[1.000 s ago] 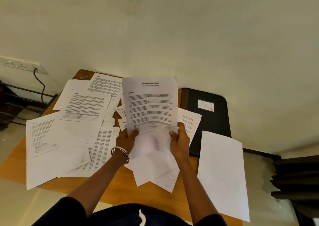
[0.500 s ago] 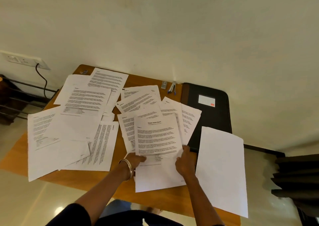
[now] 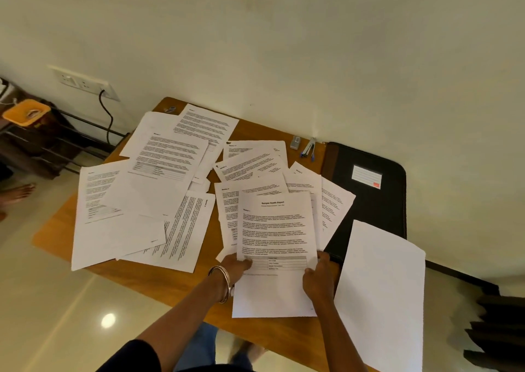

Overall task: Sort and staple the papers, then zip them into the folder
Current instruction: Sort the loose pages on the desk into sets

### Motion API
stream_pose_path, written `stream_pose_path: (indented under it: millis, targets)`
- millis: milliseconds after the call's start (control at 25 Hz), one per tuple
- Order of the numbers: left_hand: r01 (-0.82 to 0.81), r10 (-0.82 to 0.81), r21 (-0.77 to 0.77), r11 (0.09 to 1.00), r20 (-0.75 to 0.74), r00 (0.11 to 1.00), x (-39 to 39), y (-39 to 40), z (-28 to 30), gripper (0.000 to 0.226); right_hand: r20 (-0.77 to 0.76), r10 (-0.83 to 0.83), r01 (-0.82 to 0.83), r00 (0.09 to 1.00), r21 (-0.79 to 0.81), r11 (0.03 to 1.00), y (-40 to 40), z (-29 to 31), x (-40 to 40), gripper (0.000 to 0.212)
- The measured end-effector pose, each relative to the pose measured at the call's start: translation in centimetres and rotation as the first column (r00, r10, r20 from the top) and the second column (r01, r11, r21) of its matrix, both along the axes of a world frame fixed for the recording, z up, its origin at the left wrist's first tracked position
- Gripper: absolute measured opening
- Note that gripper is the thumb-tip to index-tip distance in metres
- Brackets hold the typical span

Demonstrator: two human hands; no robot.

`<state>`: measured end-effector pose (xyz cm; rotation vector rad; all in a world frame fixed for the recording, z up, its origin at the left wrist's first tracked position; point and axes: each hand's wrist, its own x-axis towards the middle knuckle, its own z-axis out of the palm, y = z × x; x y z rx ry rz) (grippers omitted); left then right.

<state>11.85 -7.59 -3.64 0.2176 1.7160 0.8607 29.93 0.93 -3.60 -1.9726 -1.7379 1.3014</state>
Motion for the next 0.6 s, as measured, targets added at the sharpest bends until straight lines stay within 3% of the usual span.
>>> stream_pose_path:
  millis: [80, 240, 320, 440, 520, 600]
  targets:
    - [-0.071, 0.068, 0.012, 0.997, 0.135, 0.989, -0.5, -0.4, 0.7, 0.034, -0.019, 0.02, -0.02, 1.0, 0.014, 1.0, 0.3, 0.5, -0.1, 0.044]
    - [-0.155, 0.123, 0.139, 0.978, 0.216, 0.969, -4.2, -0.5, 0.9, 0.037, -0.068, 0.111, -0.109, 0.991, 0.043, 0.993, 0.4, 2.7, -1.8, 0.043]
    - [-0.166, 0.136, 0.172, 0.971, 0.177, 0.975, -6.7, 0.1, 1.1, 0.04, -0.109, 0.193, -0.188, 0.975, 0.058, 0.98, 1.0, 3.2, -3.6, 0.043]
    - [-0.251, 0.256, 0.167, 0.953, -0.005, 0.967, -10.9, 0.1, 1.9, 0.032, -0.156, 0.222, -0.206, 0.963, 0.11, 0.972, 1.4, 2.7, -6.8, 0.039]
    - [-0.348, 0.359, 0.169, 0.922, -0.035, 0.933, -14.9, -0.9, 1.9, 0.035, 0.006, 0.118, -0.116, 0.993, 0.245, 0.963, 1.7, 1.3, -9.1, 0.044]
    - [-0.397, 0.406, 0.144, 0.906, -0.033, 0.913, -17.9, -2.1, 1.1, 0.036, 0.275, 0.083, -0.157, 0.958, 0.257, 0.954, 2.1, 0.4, -10.1, 0.063]
